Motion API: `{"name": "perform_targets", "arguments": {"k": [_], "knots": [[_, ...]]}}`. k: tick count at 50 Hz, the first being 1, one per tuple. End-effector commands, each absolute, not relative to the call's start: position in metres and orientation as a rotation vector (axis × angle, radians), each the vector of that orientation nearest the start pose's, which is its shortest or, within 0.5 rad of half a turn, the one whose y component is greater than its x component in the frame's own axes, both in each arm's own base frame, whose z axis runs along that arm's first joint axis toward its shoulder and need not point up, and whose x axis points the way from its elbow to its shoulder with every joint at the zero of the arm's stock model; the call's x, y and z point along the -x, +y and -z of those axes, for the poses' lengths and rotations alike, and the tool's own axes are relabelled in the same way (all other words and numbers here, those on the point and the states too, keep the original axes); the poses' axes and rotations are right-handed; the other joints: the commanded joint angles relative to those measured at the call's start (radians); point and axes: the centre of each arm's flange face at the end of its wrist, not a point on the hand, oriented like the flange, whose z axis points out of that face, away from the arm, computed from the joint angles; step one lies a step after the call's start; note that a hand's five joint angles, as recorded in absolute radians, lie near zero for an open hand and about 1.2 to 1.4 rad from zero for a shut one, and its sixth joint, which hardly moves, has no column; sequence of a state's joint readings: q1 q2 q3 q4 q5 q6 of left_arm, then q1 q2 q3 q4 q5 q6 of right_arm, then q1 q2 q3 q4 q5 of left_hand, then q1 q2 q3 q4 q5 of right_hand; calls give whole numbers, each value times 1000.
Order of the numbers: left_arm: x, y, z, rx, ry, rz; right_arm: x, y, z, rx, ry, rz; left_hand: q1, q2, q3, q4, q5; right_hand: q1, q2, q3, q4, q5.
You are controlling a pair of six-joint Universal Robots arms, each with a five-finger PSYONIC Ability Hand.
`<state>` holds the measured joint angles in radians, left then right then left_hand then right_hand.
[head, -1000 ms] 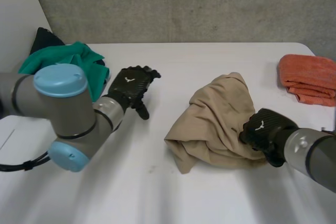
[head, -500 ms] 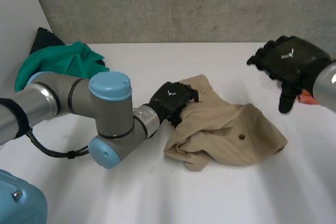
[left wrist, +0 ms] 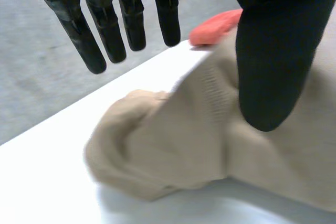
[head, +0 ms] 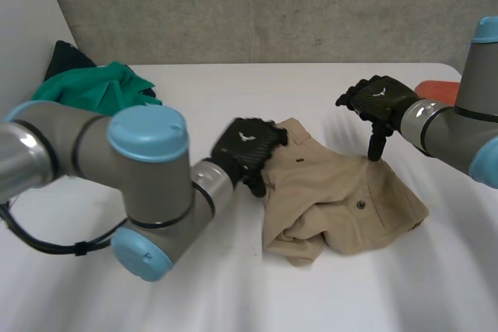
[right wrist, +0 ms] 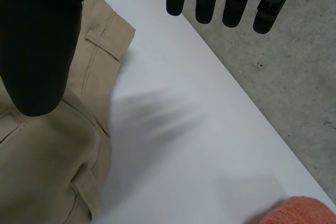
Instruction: Fold the laundry.
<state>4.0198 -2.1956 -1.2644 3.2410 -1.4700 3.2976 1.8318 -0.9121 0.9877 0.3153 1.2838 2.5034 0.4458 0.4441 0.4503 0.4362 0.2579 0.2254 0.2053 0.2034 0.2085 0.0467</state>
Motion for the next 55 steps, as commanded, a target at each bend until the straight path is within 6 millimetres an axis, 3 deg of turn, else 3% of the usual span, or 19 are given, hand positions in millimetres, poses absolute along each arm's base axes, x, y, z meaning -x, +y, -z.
{"name": "perform_targets", "arguments": {"k": [1,6,10,15,16,20,25,28,33,41,51,55], "knots": [[348,-240,-200,-1125,2499,2174,-252,-344,-233,1387,2186,1791,-171,-169,-175,-161,-157,-8,12,14,8,-4],[340,-232,-210,-1103,2497,2182,-244,-323,-254,1418,2174,1826,-141,-140,-146,-132,-128,91,111,113,108,96],[332,-218,-219,-1105,2507,2180,-236,-304,-254,1490,2202,1770,55,57,50,64,68,197,217,219,214,201],[325,-186,-225,-1167,2526,2167,-202,-289,-231,1612,2366,1523,372,374,367,381,385,382,402,404,398,386],[325,-170,-227,-1210,2538,2161,-199,-283,-229,1636,2372,1484,454,456,449,463,467,411,431,433,428,415],[324,-134,-217,-1312,2625,2076,-187,-261,-219,1742,2382,1365,481,483,477,491,494,426,446,448,443,430],[325,-112,-198,-1353,2759,1948,-180,-251,-196,1789,2341,1306,338,340,333,347,351,382,402,404,399,386],[331,-109,-177,-1378,2809,1844,-179,-250,-186,1780,2287,1341,74,76,69,83,87,315,335,337,332,319],[340,-118,-157,-1374,2832,1771,-175,-260,-177,1760,2244,1464,-33,-31,-37,-23,-19,233,253,255,249,237],[355,-151,-157,-1181,2720,1940,-172,-274,-153,1743,2180,1545,-27,-25,-31,-17,-13,265,285,287,282,269],[375,-169,-140,-1179,2709,1952,-175,-292,-136,1765,2117,1676,41,42,36,50,54,367,387,389,384,371],[378,-173,-133,-1197,2686,1938,-175,-298,-132,1767,2100,1730,304,306,300,314,318,496,516,518,513,500]]}}
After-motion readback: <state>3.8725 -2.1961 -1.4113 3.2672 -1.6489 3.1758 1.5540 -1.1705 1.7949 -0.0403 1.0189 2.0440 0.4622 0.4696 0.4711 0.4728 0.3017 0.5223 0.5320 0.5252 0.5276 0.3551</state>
